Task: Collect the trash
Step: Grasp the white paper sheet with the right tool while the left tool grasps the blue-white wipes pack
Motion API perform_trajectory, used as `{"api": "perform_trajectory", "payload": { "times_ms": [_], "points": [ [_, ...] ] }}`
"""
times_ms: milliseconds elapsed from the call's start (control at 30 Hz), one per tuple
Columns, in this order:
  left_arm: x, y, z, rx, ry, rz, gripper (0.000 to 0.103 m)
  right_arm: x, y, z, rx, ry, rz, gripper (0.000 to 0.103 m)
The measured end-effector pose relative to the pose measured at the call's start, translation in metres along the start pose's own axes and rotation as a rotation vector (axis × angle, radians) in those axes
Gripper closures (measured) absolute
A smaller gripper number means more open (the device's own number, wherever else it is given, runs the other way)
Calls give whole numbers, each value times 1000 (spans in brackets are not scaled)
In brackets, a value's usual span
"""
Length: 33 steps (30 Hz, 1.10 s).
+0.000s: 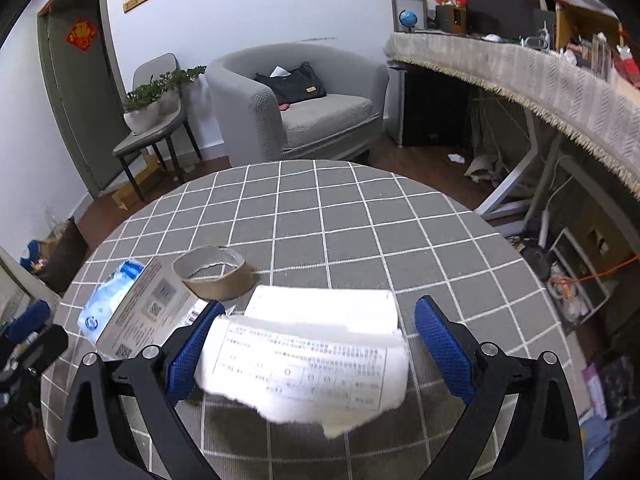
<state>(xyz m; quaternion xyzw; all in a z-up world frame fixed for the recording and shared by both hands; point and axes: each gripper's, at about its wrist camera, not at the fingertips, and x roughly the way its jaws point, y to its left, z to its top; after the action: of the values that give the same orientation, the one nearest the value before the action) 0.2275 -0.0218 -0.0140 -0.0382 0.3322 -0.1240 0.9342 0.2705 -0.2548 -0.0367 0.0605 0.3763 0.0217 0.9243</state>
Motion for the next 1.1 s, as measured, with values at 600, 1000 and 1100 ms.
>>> {"api": "perform_trajectory", "payload": {
  "times_ms": [600,1000,1100],
  "points": [
    [30,-2,7,0,72,-6,61,9,-5,21,-111,-16,22,27],
    [31,-10,2,25,104,-28,91,1,-5,21,-109,-32,44,27],
    [26,-10,0,29,99,-22,92,-3,-4,19,-104,-37,56,27]
  ]
}}
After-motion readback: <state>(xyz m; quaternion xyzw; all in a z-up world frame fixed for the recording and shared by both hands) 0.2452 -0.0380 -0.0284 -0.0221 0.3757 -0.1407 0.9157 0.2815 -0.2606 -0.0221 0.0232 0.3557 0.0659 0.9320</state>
